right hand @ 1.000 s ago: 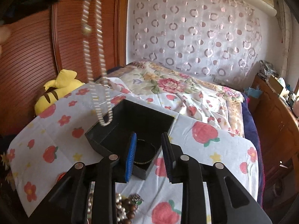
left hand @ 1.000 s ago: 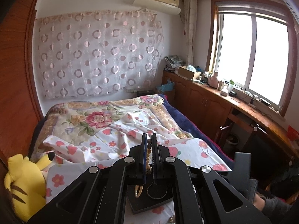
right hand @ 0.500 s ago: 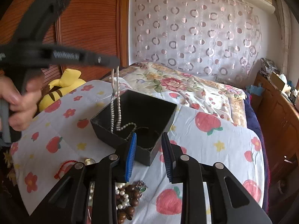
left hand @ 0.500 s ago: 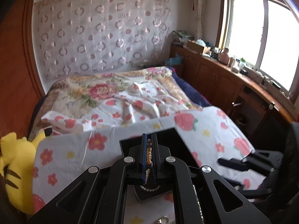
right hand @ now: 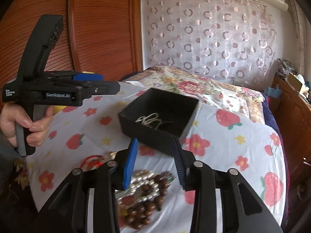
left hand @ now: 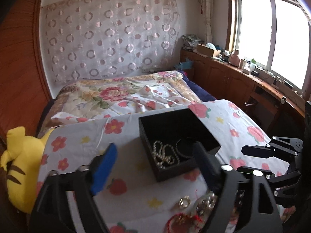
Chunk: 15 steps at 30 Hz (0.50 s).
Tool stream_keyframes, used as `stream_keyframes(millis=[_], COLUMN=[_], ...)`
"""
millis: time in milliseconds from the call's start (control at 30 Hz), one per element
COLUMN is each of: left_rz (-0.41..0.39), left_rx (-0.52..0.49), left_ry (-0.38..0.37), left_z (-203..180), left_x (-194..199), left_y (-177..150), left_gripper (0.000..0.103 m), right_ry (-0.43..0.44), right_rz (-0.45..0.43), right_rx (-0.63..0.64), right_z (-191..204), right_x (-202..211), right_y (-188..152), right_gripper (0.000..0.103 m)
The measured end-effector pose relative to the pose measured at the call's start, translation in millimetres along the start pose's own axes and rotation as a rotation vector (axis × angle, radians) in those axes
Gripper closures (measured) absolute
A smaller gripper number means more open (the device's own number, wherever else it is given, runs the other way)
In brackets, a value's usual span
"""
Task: Organize jewelry
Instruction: 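Move the right tool to the pile and grasp the jade-green bangle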
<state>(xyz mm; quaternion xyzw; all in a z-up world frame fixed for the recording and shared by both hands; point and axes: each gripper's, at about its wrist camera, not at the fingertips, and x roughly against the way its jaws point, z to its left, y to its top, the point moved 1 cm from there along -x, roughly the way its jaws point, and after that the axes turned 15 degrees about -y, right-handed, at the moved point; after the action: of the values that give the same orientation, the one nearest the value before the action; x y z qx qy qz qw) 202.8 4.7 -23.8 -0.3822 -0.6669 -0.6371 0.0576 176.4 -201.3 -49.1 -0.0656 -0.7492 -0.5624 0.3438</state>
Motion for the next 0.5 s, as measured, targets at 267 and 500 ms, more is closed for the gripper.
stream_keyframes(millis=[267,500], left_rz=[-0.037,-0.016], left_rx=[0.023,0.076], left_ry=[-0.025,-0.034], left_z=[1,7], left_x=[31,47], left_y=[-39,-76], left_gripper=[0.008,0.008], right_ry=[0.054,0.125], right_rz=[0.013,0.047], right_rx=[0.036,0.101], right_z=[32,65], right_x=[8,13], right_y=[-18,-33], right_gripper=[0.045,0.046])
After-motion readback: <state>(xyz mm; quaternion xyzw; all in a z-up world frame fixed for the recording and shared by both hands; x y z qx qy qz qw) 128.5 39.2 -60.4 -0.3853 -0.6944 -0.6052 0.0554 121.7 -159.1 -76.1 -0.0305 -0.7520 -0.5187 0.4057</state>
